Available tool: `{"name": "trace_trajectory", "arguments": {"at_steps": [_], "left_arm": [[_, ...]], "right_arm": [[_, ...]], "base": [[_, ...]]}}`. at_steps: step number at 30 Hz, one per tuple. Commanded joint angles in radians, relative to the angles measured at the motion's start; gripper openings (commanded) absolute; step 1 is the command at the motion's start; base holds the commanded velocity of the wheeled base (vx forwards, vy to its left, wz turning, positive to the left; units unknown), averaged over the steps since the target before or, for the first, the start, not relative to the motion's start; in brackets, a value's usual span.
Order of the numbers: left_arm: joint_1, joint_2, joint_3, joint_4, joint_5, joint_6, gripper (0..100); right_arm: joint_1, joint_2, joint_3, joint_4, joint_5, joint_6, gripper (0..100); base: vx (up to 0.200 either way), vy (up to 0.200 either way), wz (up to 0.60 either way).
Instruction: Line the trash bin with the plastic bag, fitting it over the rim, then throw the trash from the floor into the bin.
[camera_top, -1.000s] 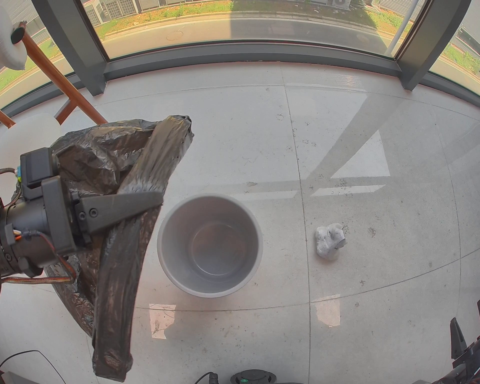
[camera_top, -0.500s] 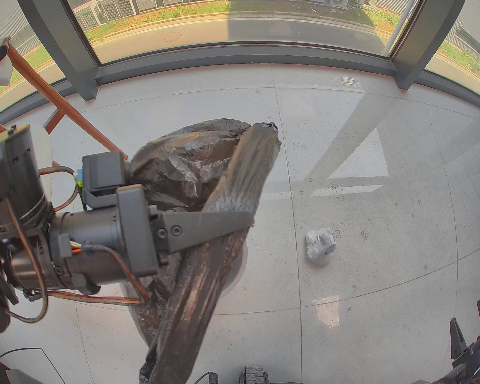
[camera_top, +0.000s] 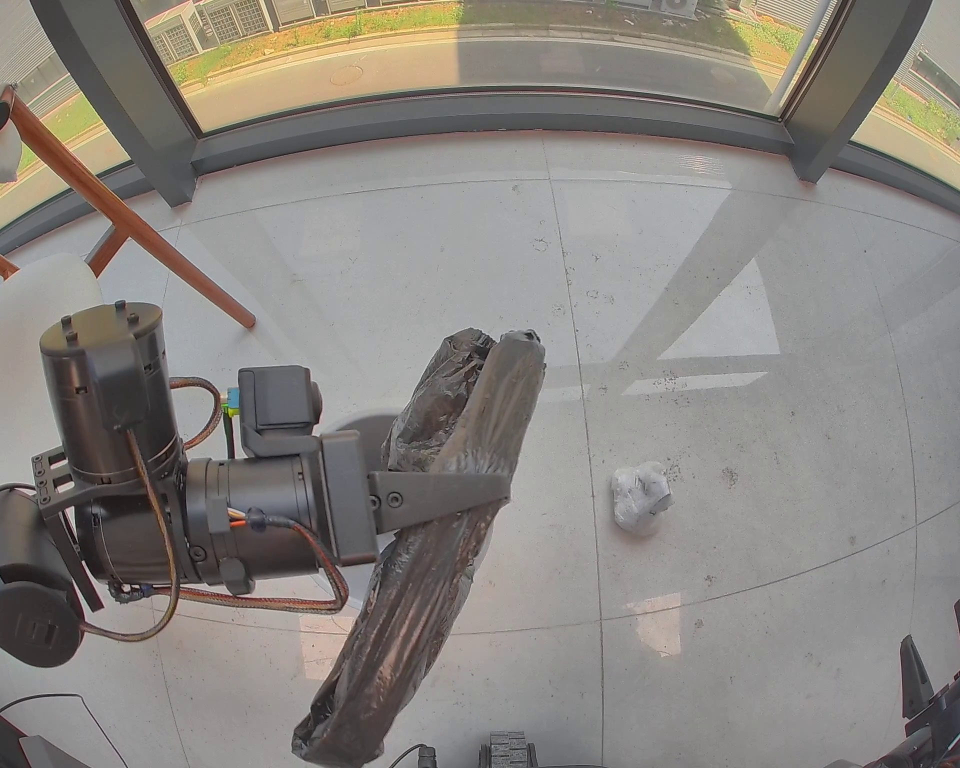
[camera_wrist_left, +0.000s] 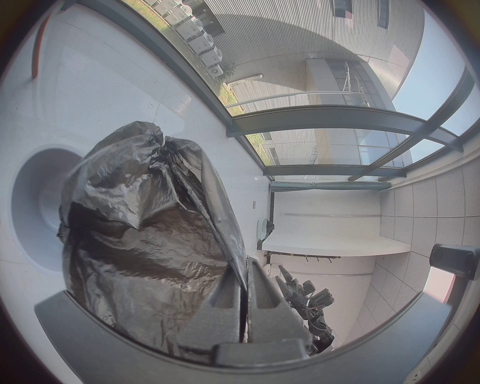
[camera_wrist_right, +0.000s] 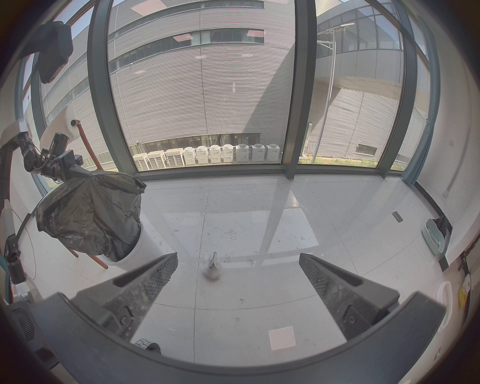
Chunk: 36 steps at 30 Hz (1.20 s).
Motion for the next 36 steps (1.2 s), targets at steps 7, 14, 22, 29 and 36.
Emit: {"name": "trace_trajectory", "arguments": {"at_steps": [7, 14, 22, 29, 36], "left_arm": [[0.149, 0.052, 0.053, -0.078, -0.041, 0.146, 0], [0.147, 0.092, 0.114, -0.121, 0.025, 0.289, 0], [0.132, 0.156, 0.189, -0.121, 0.381, 0.829, 0], [0.084, 0.155, 0.212, -0.109, 0.408, 1.011, 0], [0.069, 0.159, 0.255, -0.112, 0.447, 1.208, 0]], "right_arm": [[-0.002, -0.005, 0.018, 0.001, -0.002, -0.004, 100], [-0.003, -0.004, 0.018, 0.001, 0.000, -0.015, 100], [0.188, 0.291, -0.240, -0.051, 0.029, 0.134, 100], [0.394, 0.758, -0.510, -0.046, 0.040, 0.460, 100], [0.426, 1.168, -0.700, -0.043, 0.192, 0.555, 100]], "base": [[0.000, 0.000, 0.00], [0.000, 0.000, 0.00], [0.000, 0.000, 0.00], [0.000, 0.000, 0.00], [0.000, 0.000, 0.00]]}}
